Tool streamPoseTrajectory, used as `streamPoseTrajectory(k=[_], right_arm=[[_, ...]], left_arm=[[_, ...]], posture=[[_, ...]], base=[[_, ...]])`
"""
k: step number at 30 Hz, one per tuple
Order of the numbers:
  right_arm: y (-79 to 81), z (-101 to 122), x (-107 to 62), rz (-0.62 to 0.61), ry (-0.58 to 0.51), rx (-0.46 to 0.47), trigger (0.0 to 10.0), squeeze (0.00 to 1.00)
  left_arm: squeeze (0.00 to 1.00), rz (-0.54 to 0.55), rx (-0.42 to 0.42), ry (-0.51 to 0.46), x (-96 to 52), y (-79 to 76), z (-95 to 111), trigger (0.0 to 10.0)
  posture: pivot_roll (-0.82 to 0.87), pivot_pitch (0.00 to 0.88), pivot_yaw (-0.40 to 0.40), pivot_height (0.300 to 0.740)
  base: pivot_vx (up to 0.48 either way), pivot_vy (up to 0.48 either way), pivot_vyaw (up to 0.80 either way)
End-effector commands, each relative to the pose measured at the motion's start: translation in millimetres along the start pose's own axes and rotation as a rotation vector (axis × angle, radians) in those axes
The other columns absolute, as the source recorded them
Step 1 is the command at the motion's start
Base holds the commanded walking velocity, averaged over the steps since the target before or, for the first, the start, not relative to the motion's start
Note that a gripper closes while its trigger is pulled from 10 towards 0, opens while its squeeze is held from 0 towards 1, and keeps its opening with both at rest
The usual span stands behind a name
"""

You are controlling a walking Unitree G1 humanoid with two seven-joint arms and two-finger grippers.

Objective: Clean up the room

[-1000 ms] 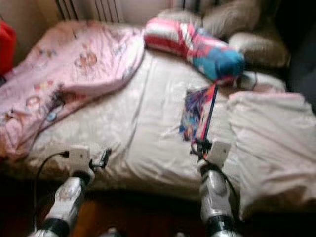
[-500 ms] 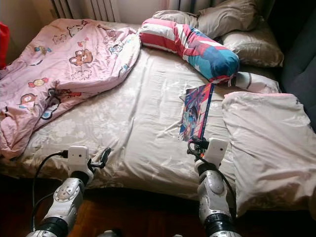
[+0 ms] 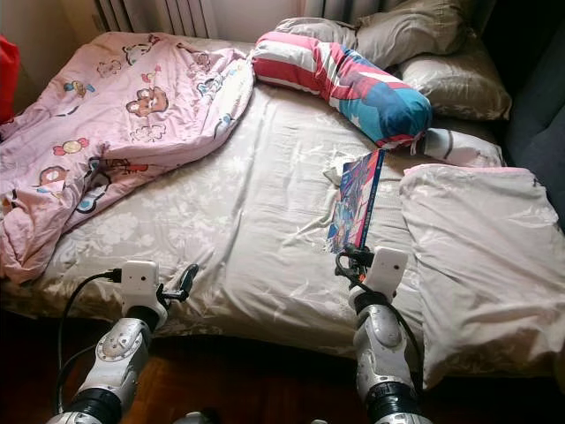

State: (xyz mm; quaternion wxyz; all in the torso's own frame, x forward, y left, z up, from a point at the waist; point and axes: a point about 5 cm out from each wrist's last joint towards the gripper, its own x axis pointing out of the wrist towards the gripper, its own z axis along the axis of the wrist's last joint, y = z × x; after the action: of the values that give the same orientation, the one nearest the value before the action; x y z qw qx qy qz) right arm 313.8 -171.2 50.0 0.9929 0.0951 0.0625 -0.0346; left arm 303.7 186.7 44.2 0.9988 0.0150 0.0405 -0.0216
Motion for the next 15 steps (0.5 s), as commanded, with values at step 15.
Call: streamPoseTrajectory(k=[15], right_arm=[[-2.6, 6.1, 3.7, -0.024, -0.015, -0.026, 10.0, 0.0]], left_arm=[[0.0, 0.003, 0.003, 0.01, -2.7, 1.9, -2.7, 10.0]], posture=[[0.12, 0.184, -0.026, 0.74]], base=[[0.354, 0.0, -0.16]])
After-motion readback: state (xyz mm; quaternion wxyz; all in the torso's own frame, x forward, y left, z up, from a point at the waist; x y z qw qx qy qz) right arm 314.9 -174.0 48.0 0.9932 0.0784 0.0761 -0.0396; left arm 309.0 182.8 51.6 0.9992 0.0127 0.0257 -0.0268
